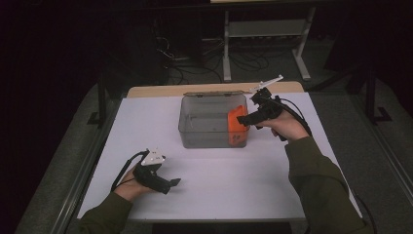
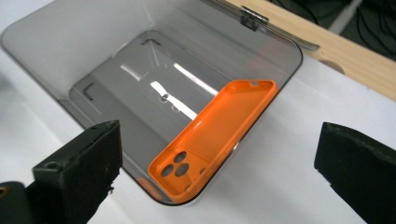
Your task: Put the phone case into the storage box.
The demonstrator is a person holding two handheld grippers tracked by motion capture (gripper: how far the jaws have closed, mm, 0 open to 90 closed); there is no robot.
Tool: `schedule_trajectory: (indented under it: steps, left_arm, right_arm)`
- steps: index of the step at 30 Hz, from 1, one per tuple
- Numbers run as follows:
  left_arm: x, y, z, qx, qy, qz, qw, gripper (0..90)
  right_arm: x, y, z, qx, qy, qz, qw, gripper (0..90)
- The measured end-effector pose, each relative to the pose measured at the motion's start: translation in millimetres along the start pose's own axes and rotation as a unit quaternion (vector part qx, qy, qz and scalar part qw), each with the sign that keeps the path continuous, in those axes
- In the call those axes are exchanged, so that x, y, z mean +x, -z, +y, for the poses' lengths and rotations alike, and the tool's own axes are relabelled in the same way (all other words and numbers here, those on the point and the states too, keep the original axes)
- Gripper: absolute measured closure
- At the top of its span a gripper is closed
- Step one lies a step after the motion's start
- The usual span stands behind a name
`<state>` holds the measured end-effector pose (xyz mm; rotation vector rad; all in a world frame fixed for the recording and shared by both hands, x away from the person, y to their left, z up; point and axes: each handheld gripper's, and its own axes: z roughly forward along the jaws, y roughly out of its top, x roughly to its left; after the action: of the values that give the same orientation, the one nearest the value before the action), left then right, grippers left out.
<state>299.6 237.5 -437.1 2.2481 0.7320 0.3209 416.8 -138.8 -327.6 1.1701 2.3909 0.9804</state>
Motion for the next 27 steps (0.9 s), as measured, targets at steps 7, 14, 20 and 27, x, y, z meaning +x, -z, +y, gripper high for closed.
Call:
schedule_trajectory:
  steps: [7, 14, 20, 27]
  left_arm:
    - [1.5, -0.6, 0.3, -0.004, 0.002, -0.003, 1.0000, 0.0]
    - [2.7, -0.9, 1.0, -0.004, 0.004, 0.001, 1.0000, 0.0]
    - [2.1, -1.1, 0.6, -0.003, 0.003, 0.001, 1.0000, 0.0]
    - [1.5, 1.0, 0.1, -0.006, 0.002, -0.001, 1.0000, 0.0]
  right_arm:
    - [3.9, 2.2, -14.8, -0.030, 0.022, 0.019, 0.9991, 0.0]
    - [2.8, 5.8, -24.0, -0.056, 0.026, 0.024, 0.9978, 0.0]
    - [4.7, 7.3, -37.5, -0.069, 0.031, 0.027, 0.9968, 0.0]
    - [7.8, 3.4, -53.5, -0.075, 0.026, 0.028, 0.9964, 0.0]
